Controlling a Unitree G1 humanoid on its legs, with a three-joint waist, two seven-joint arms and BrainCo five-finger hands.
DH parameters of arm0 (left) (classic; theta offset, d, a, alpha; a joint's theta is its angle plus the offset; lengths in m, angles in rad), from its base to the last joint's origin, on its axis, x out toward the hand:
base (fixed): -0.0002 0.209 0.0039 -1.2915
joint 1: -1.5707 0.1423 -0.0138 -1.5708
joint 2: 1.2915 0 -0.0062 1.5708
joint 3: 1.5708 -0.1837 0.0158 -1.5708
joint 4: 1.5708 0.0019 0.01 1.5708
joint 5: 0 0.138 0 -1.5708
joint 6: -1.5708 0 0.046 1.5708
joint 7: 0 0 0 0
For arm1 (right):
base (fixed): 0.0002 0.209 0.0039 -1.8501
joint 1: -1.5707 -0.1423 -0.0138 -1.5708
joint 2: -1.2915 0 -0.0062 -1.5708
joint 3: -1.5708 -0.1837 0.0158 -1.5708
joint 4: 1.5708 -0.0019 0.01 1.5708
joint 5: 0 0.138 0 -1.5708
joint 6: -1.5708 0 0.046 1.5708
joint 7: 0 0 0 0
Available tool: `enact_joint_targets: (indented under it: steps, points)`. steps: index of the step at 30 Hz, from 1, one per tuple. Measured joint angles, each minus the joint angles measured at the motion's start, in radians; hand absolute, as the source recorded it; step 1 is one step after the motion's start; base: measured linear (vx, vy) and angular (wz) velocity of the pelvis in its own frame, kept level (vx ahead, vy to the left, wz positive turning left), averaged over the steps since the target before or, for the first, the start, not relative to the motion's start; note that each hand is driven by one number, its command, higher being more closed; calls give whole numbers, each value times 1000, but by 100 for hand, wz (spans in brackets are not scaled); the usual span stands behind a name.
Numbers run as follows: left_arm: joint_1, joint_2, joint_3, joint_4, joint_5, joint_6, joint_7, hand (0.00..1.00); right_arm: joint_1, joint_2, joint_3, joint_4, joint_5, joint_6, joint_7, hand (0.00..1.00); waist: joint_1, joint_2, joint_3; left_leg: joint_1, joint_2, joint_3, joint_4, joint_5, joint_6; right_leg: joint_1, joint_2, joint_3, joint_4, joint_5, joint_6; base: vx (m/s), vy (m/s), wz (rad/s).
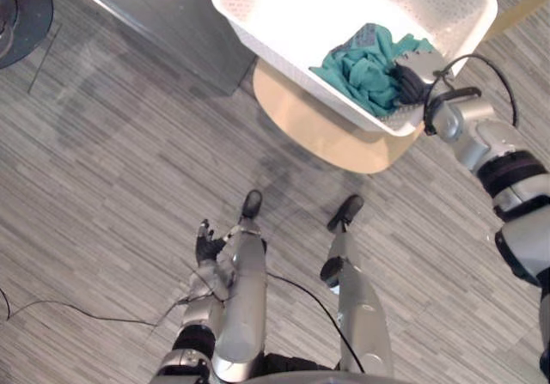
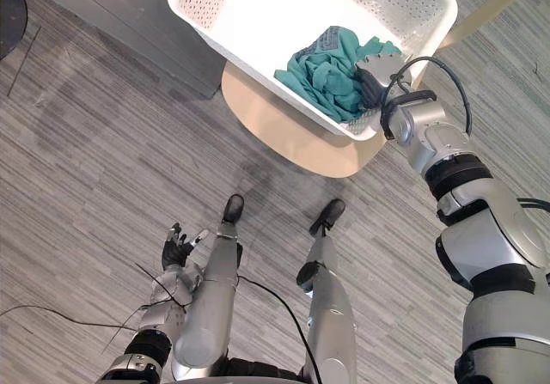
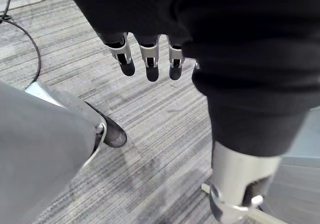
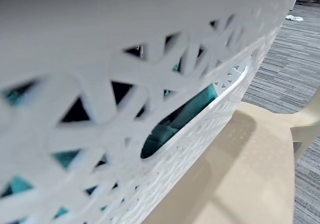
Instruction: Pick up the laundry basket with both hands and put the clothes into the washing machine.
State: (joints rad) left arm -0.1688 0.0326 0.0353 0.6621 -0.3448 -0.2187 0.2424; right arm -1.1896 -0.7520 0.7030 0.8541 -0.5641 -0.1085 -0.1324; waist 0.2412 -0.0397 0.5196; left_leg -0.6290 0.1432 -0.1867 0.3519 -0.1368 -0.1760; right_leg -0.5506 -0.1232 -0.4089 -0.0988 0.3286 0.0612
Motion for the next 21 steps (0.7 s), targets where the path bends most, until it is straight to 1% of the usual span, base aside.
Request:
enact_joint_targets:
  steps: [3,7,12,18,21]
  points:
    - [1,-8,-13,-31,3,0,0,0,12,4,-33,-13,24,1,-1,100,-4,0,0,7,0,6,0,0,0,2,0,5,0,2,-2,-50,50,-5]
    - [3,-8,-36,-55,5,2,0,0,12,4,-64,-16,45,1,-1,100,-5,0,0,44,-2,32,-1,0,0,24,-1,27,0,11,-14,-40,78,-13]
    - [15,-4,-44,-82,6,1,-1,0,12,-2,-110,-19,45,4,-4,100,-10,1,0,87,-4,59,7,-4,6,56,1,55,0,11,-14,-54,87,-12]
    - [39,23,-44,-82,13,3,-2,0,12,-8,-130,-33,56,2,-21,100,-13,0,0,87,-4,59,27,-5,7,65,7,57,0,13,-17,-82,78,-1]
    - [45,37,-44,-80,20,4,-2,0,12,-14,-168,-57,56,-1,-41,100,-14,0,-1,90,-6,59,35,-6,7,75,6,57,0,12,-16,-74,90,3]
